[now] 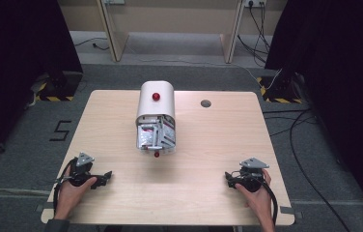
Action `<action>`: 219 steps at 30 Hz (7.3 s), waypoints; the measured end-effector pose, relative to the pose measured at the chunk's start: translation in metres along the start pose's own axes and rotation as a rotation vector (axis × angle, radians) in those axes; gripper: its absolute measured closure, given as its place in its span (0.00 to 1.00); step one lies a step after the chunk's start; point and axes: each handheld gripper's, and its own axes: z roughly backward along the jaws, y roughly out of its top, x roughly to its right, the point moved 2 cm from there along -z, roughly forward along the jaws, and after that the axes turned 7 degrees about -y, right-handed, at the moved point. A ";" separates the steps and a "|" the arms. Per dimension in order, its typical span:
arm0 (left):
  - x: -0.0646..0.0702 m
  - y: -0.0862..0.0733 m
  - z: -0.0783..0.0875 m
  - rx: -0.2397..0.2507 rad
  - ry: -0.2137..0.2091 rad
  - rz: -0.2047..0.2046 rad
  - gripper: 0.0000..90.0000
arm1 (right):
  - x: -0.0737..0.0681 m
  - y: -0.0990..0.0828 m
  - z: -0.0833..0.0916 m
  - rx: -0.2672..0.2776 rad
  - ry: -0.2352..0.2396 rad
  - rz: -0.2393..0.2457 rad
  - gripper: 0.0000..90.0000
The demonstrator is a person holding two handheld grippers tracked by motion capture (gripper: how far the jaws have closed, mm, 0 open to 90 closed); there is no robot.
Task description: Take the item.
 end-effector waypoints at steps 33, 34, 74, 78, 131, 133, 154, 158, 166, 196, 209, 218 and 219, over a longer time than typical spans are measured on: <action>0.000 0.000 0.000 0.000 0.000 -0.001 0.00 | -0.032 0.037 0.037 0.164 0.083 0.032 0.29; 0.000 0.000 0.000 0.000 0.000 -0.001 0.00 | -0.034 0.039 0.039 0.168 0.087 0.036 0.29; 0.000 0.000 0.000 -0.001 0.000 -0.001 0.00 | -0.102 0.107 0.063 0.285 0.187 0.143 0.40; 0.000 0.000 0.000 0.000 -0.001 -0.001 0.00 | -0.105 0.111 0.066 0.295 0.194 0.145 0.41; 0.000 0.000 0.000 0.000 0.000 -0.002 0.00 | -0.182 0.182 0.050 0.303 0.231 0.286 0.44; 0.000 0.000 0.000 0.000 0.000 -0.002 0.00 | -0.184 0.185 0.048 0.302 0.223 0.290 0.44; 0.000 0.000 0.000 0.000 0.000 -0.002 0.00 | -0.168 0.191 0.036 0.276 0.131 0.297 0.64; 0.000 0.000 0.000 0.000 0.000 -0.002 0.00 | -0.168 0.193 0.031 0.270 0.142 0.306 0.69; 0.000 0.000 0.000 0.000 0.000 -0.002 0.00 | -0.167 0.194 0.030 0.287 0.144 0.338 0.89; 0.000 0.000 0.000 -0.001 0.000 -0.001 0.00 | -0.149 0.187 0.072 0.403 0.248 0.343 0.99; 0.000 0.000 0.000 -0.001 0.000 -0.001 0.00 | -0.142 0.188 0.082 0.422 0.239 0.344 0.99; 0.000 0.000 0.000 -0.001 0.000 -0.002 0.00 | -0.121 0.184 0.087 0.432 0.207 0.322 0.99; 0.000 0.000 0.000 -0.001 0.000 -0.001 0.00 | -0.118 0.183 0.087 0.432 0.205 0.321 0.99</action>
